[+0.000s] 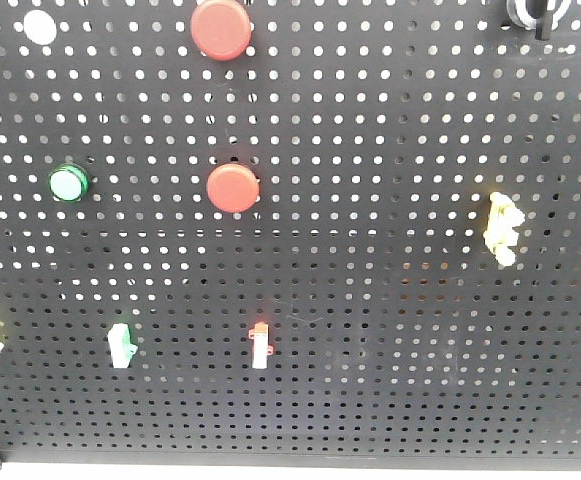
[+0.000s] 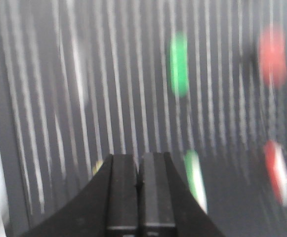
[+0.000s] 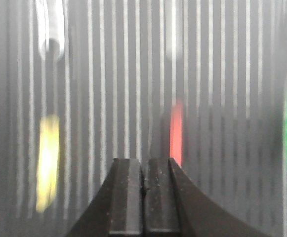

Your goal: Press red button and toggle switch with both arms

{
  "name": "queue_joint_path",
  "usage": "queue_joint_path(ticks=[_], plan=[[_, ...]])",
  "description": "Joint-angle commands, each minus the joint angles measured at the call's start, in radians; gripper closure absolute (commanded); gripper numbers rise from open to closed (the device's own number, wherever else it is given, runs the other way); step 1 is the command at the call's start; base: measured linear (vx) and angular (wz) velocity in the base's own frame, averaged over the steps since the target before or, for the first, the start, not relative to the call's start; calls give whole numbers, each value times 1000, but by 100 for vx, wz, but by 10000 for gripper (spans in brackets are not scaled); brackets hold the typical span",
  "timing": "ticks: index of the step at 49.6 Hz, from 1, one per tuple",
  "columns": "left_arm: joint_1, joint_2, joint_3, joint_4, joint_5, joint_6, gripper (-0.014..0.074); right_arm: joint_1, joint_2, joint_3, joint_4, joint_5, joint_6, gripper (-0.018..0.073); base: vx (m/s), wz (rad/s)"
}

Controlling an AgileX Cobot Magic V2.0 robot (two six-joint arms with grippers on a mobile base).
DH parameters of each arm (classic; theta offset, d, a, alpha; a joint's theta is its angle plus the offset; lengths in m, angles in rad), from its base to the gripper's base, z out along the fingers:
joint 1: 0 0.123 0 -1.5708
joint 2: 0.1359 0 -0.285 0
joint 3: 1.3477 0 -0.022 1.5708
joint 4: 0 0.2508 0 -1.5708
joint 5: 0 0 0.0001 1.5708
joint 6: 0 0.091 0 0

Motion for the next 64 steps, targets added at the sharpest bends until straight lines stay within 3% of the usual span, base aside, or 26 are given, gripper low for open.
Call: queue_joint_path(ticks=[1, 8, 13, 18, 26, 31, 45, 64], plan=[[-2, 161, -215, 1, 9, 7, 594, -2, 133, -173, -8, -4, 9, 562, 0, 0], [-4, 303, -445, -56, 165, -5, 594, -2, 228, -296, 6, 103, 26, 562, 0, 0], [-36, 364, -541, -178, 189, 93, 594, -2, 246, -305, 75, 113, 66, 562, 0, 0], [-114, 428, -613, -381, 211, 305, 594, -2, 248, -301, 134, 119, 68, 562, 0, 0], [-277, 594, -711, -750, 282, 762, 594, -2, 250, -301, 133, 119, 42, 562, 0, 0], [-337, 703, -794, -894, 284, 906, 594, -2, 250, -301, 120, 119, 42, 562, 0, 0], [-343, 890, -990, -905, 226, 889, 594, -2, 250, -301, 119, 161, -31, 562, 0, 0], [-306, 976, -1015, -881, 89, 887, 594, -2, 246, -301, 120, 180, -81, 562, 0, 0]])
